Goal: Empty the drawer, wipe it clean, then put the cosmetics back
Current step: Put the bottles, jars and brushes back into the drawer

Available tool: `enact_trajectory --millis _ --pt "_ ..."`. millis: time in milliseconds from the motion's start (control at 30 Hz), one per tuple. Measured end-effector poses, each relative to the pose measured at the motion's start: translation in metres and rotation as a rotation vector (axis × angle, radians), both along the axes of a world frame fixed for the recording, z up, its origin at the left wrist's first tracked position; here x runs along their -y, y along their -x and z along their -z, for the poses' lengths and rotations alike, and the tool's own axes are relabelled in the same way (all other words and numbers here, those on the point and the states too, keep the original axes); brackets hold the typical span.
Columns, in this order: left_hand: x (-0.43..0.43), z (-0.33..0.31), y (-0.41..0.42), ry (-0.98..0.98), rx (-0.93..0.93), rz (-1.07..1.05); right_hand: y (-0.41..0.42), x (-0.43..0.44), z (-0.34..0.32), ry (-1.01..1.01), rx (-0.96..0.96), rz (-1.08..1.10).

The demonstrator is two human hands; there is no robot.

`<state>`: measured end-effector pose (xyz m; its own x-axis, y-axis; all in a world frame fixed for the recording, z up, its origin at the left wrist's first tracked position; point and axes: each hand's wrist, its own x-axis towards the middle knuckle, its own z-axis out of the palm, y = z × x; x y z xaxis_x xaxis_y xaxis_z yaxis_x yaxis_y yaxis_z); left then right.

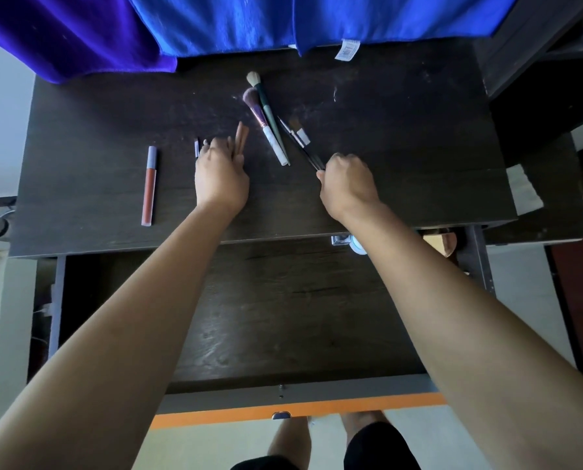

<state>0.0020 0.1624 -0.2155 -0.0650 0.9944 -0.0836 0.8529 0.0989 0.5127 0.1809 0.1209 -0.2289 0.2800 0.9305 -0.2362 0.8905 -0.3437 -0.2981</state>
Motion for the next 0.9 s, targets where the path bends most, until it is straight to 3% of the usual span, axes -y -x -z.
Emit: enact_trajectory --millis 133,267,467,633,767,900 --pt "0.028 -0.004 0.005 -0.086 0.128 -0.011 -0.002 0.013 0.007 -0.105 -0.104 0.032" --pt "0.066 -0.002 0.003 -0.074 0.355 -0.083 -0.026 0.028 0.008 -0.185 -0.379 0.115" --pt "0.142 0.007 -0.005 0.094 0.625 -0.121 -0.036 0.084 -0.006 -0.173 -0.864 0.432" --pt "0.216 0.039 -0.007 0.338 0.601 -0.074 -0.020 0.196 0.008 -0.100 -0.735 0.297" --pt "0.248 0.066 -0.013 0.478 0.494 -0.115 -0.017 0.262 0.046 0.095 -0.598 0.365" --pt "0.261 0.082 -0.034 0.600 0.469 -0.111 -0.035 0.275 0.061 0.161 -0.493 0.424"
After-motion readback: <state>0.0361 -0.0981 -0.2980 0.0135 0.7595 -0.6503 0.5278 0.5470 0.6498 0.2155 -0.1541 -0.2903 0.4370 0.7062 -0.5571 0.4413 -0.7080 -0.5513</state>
